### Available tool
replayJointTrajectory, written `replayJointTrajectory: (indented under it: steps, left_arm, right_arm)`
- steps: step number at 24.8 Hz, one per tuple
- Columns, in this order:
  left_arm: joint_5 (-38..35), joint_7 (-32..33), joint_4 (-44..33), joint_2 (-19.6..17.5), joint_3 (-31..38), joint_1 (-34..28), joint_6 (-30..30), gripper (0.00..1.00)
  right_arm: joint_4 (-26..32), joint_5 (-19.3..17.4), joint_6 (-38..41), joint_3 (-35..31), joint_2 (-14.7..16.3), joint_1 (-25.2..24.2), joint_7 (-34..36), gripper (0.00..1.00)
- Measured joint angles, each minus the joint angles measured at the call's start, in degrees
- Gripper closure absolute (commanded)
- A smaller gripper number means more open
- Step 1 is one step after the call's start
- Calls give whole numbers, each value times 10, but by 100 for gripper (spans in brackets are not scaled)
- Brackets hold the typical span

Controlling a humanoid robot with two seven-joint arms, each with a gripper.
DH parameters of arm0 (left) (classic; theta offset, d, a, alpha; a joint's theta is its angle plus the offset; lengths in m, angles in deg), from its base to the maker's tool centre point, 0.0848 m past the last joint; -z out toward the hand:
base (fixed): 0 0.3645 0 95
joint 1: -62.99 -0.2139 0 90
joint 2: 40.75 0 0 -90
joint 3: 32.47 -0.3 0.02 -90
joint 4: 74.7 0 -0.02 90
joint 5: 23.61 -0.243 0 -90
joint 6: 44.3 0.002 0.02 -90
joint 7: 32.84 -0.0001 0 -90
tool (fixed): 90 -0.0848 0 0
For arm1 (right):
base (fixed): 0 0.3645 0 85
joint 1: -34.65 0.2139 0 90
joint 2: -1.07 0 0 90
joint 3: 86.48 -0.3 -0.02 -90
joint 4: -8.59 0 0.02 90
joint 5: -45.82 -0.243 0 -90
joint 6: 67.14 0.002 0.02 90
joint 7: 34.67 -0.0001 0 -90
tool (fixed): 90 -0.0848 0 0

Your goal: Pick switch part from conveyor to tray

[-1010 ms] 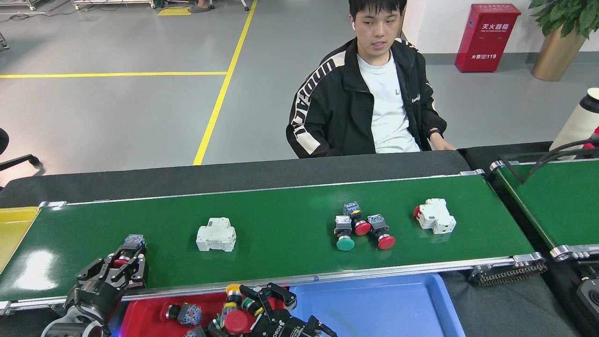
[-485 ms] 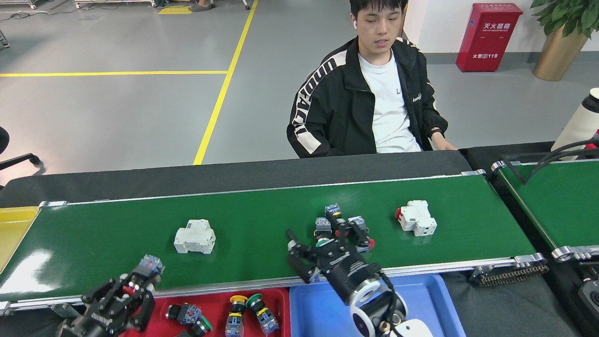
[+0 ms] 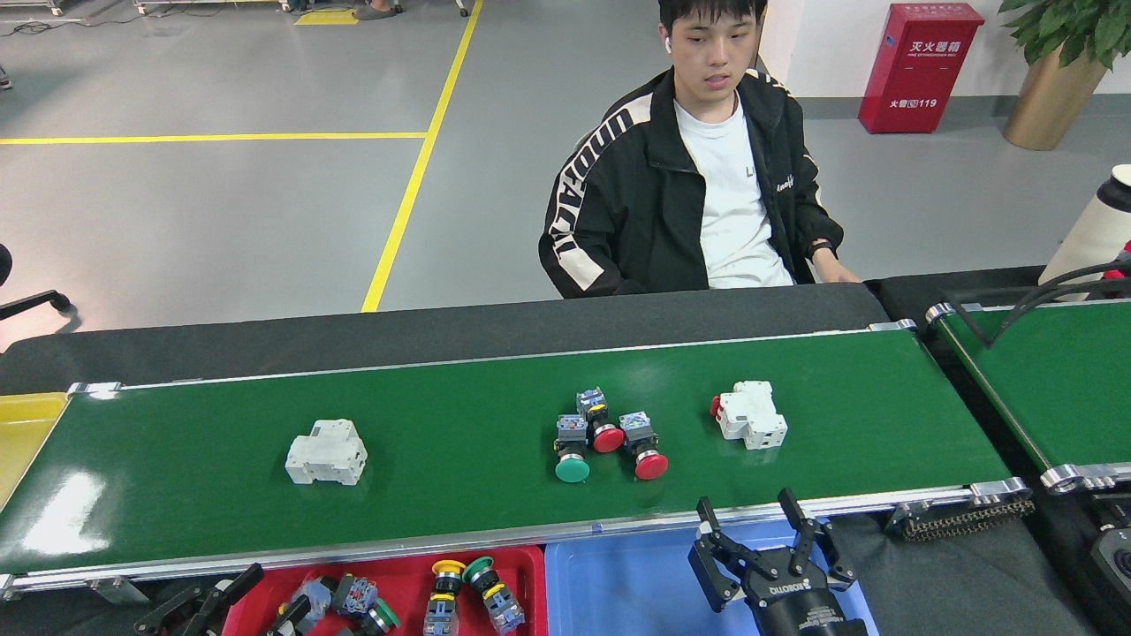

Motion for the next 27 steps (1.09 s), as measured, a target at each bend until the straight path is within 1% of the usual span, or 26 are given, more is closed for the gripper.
replayJointTrajectory:
  steps: [2, 4, 6, 7, 8, 11, 13, 14, 15, 16, 17, 19, 24, 27]
  left_arm:
    - [1, -1, 0, 15, 19, 3, 0, 0]
    - [1, -3, 1, 42, 59, 6, 0, 0]
    - [1, 1, 2, 60, 89, 9, -1, 0]
    - [1, 6, 2, 66, 97, 10, 0, 0]
    - [1, 11, 3, 68, 99, 10, 17, 0]
    - [1, 28, 17, 68, 99, 18, 87, 0]
    - [1, 33, 21, 68, 99, 27, 109, 0]
    - [0, 34, 24, 68, 99, 36, 118, 0]
    - [-3, 35, 29, 68, 98, 52, 127, 0]
    - [-5, 35, 35, 68, 95, 67, 136, 0]
    - [-6, 36, 42, 68, 90, 82, 144, 0]
    - [-9, 36, 61, 66, 72, 113, 153, 0]
    - [-60, 38, 141, 63, 31, 174, 179, 0]
    - [-65, 36, 192, 63, 8, 210, 201, 0]
  right_arm:
    - [-7, 5, -2, 3, -1, 17, 3, 2]
    - [-28, 13, -15, 21, -13, 56, -12, 2]
    - [-69, 24, -38, 65, -32, 101, -30, 1]
    - [-92, 26, -55, 85, -35, 124, -35, 1]
    - [-119, 28, -68, 103, -36, 147, -40, 1]
    - [-228, 28, -107, 157, -41, 221, -47, 1]
    - [-288, 27, -133, 183, -49, 256, -48, 1]
    - [-311, 25, -141, 188, -53, 269, -49, 5]
    - [-324, 23, -147, 191, -54, 279, -49, 18]
    - [-331, 18, -151, 193, -55, 286, -49, 38]
    - [-333, 11, -154, 194, -55, 288, -49, 55]
    - [-336, 1, -156, 203, -55, 290, -48, 98]
    - [-338, -2, -158, 218, -55, 296, -49, 99]
    - [-329, -2, -160, 222, -55, 296, -49, 99]
